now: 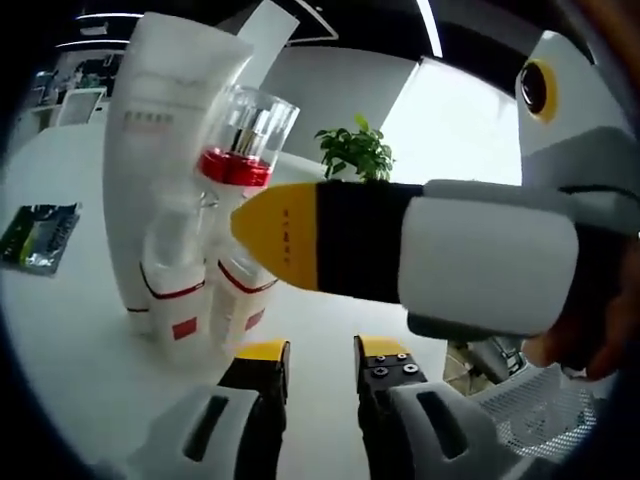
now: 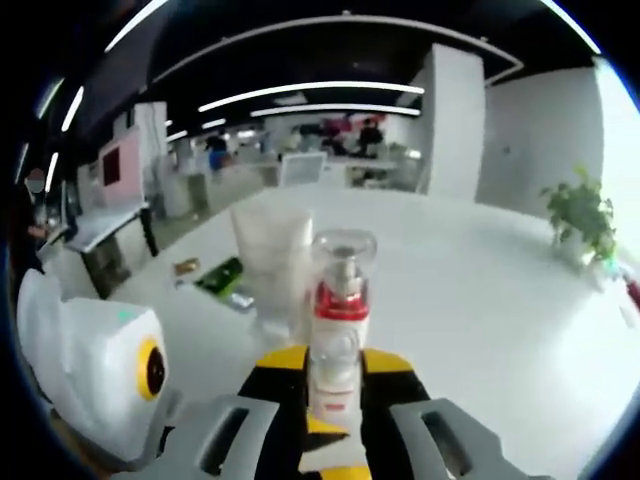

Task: Arrange the skincare products in the storage area until every visible bottle or jar stands upright without overlapping.

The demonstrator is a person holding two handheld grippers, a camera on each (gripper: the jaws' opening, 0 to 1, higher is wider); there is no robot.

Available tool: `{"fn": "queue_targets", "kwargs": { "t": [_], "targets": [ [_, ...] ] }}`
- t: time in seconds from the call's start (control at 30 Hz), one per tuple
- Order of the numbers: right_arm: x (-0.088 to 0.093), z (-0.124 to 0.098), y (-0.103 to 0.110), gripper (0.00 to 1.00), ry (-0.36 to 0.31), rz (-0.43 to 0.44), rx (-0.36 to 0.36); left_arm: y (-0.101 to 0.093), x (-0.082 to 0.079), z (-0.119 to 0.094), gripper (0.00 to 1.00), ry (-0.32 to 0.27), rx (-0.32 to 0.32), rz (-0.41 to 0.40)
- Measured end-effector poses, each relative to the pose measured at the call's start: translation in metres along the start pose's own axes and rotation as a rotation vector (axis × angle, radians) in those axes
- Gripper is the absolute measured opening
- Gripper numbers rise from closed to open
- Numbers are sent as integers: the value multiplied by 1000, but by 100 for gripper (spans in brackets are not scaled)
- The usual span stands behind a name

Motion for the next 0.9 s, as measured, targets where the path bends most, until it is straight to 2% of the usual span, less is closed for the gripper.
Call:
{"fn": "queue_targets", "kwargs": {
  "t": [0.07,0.17,0.47,0.7,0.9],
  "targets": [
    [0,-1,1,11,0,-8,-5,-1,0,0,21,-1,0,0],
    [1,-1,2,17,3,-6,-10,-1,-1,0,21,-4,-1,-8],
    [-2,-3,0,14,-9,-15,-15,1,-3,0,23,-11,-9,-6],
    [-10,-13,-2,14,-33,16,-27,8,-2,-2,25,-11,-37,4],
    [-17,-21,-9,13,-68,78,-28,10,-6,-2,27,-25,-45,2]
  ]
}}
Point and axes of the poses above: the point that each gripper's makers call its tool centre point, and the gripper's own axes: z roughly forward along the fingers, y roughly to its left, x roughly out of its underside, the point moved 1 cm from there along -z, roughly backward along the fingers, and after that the axes turned 10 degrees about -y, right-handed, at the moved point
